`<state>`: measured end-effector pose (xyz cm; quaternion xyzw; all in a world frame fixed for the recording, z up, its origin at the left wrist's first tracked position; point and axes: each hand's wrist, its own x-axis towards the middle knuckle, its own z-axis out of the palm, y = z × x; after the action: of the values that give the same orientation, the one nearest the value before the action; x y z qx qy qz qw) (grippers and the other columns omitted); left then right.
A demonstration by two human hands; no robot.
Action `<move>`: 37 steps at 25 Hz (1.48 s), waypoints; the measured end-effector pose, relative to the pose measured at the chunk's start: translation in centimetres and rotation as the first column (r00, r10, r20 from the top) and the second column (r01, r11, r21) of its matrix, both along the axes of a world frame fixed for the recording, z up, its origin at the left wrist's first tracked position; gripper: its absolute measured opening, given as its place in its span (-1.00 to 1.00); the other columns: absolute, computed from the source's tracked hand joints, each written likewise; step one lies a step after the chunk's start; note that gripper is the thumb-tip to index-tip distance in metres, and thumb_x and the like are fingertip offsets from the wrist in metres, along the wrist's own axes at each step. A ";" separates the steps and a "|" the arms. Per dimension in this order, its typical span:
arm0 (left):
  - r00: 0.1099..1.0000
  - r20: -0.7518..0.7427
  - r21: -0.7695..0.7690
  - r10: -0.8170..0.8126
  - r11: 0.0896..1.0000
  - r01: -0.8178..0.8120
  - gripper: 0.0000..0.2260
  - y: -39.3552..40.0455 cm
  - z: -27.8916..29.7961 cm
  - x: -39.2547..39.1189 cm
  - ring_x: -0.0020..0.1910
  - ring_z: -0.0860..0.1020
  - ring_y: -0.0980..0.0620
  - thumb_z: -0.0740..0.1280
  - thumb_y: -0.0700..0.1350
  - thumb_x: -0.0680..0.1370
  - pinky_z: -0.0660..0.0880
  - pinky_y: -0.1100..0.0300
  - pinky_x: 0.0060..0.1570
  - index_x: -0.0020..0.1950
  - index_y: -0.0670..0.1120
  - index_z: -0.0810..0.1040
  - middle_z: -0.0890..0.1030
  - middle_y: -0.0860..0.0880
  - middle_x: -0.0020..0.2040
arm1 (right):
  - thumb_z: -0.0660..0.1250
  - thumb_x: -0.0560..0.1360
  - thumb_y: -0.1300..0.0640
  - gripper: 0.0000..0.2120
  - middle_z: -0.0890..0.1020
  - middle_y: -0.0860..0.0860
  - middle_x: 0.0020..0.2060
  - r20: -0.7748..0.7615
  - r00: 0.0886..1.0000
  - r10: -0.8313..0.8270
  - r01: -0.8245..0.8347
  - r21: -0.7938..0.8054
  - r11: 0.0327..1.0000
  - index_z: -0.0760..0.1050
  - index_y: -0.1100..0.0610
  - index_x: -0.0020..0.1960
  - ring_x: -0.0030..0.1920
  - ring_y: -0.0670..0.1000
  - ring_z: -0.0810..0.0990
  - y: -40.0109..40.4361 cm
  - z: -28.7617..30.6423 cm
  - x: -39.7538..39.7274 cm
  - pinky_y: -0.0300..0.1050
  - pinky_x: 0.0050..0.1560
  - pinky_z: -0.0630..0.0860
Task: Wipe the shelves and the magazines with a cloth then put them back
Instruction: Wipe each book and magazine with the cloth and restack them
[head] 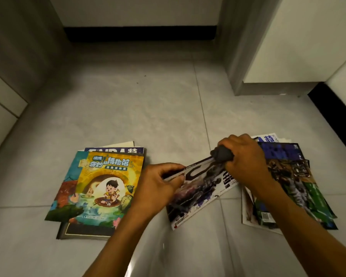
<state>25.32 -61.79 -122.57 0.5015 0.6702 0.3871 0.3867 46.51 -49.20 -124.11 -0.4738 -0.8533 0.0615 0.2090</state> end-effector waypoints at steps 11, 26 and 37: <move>0.950 0.251 0.075 0.186 0.975 -0.211 -0.69 -1.5 -1.3 2.3 -0.41 0.58 0.21 0.28 -0.42 0.51 0.48 0.40 -0.42 -0.28 -0.05 0.56 0.62 0.11 -0.42 | 0.42 0.23 0.12 -0.60 0.60 -0.08 -0.08 -0.153 0.978 0.144 -0.155 -0.059 0.986 0.54 -0.02 0.07 -0.01 0.03 0.49 -9.6 2.5 -9.1 -0.06 -0.03 0.46; 0.975 0.188 0.072 0.118 0.988 -0.134 -0.88 -2.3 -1.3 1.5 -0.25 0.65 0.18 0.37 -0.19 0.50 0.51 0.41 -0.30 -0.18 -0.01 0.65 0.68 0.12 -0.28 | 0.47 0.26 0.22 -0.54 0.62 -0.02 -0.02 -0.113 0.992 0.053 -0.056 -0.020 0.998 0.54 0.02 0.14 0.02 0.04 0.52 -7.6 0.2 -4.7 -0.04 0.03 0.47; 0.921 -0.388 0.400 -0.022 0.897 0.190 -0.59 -4.5 -6.2 7.2 0.43 0.29 0.20 0.03 0.15 0.65 0.39 0.22 0.29 0.50 0.16 0.18 0.42 0.17 0.37 | 0.46 0.40 0.04 -0.63 0.69 0.20 -0.03 -0.319 0.370 -0.873 -0.407 -0.900 0.157 0.56 0.14 0.16 -0.03 0.23 0.67 -6.5 1.0 -3.1 0.13 0.03 0.59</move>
<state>32.50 -66.27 -128.79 0.6751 0.6006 0.4003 0.1526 43.43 -55.71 -123.12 -0.5385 -0.2267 0.7610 0.2819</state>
